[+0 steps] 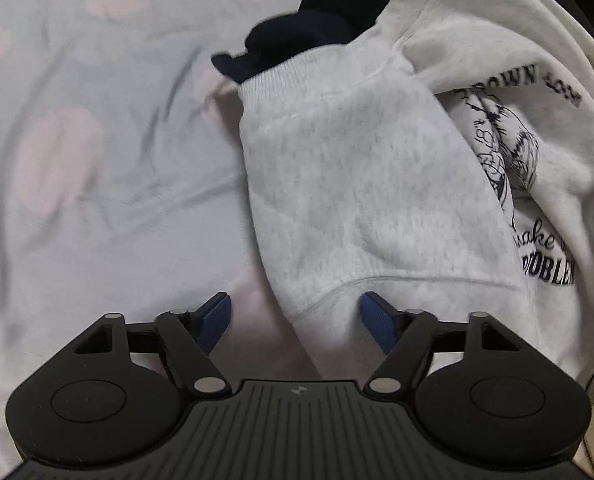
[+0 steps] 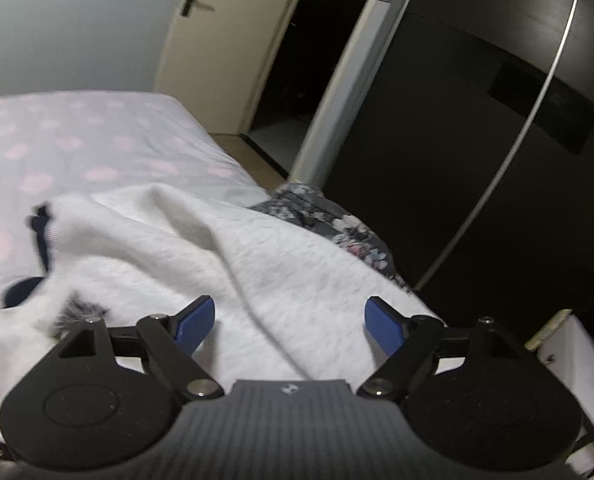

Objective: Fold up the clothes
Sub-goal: 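Grasp the sweatshirt hem with the left gripper while the right gripper grasps another hem edge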

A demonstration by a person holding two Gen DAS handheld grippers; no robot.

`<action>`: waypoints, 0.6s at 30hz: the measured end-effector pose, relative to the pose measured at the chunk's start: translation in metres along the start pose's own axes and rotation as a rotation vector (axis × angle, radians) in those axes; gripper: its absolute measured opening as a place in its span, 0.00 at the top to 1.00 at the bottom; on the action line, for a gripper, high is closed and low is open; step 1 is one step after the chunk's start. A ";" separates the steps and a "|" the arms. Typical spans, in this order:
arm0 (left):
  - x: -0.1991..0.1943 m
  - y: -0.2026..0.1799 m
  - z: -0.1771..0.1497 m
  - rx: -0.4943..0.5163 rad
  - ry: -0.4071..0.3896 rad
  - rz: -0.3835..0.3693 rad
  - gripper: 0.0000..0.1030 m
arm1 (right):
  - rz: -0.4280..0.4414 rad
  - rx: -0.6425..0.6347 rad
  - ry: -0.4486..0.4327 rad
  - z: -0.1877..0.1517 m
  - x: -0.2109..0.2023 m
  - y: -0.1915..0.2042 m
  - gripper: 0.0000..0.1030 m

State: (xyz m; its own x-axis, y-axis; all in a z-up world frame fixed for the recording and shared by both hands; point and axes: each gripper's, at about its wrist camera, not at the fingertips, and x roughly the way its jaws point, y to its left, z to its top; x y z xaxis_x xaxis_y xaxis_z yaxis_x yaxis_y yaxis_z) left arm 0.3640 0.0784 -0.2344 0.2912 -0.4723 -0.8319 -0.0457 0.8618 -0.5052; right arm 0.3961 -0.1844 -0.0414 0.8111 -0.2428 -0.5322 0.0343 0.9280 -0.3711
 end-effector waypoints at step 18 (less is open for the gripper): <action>-0.155 0.000 -0.019 0.008 -0.411 0.165 0.92 | -0.103 -0.039 -0.417 0.096 -0.134 -0.034 0.97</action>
State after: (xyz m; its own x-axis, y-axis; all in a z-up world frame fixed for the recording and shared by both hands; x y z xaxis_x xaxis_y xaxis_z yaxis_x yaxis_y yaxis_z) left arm 0.3007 0.1477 -0.1101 0.6369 -0.2168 -0.7398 -0.1164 0.9216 -0.3703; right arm 0.3421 -0.1559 0.1155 0.9714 -0.1909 -0.1409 0.1115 0.8916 -0.4389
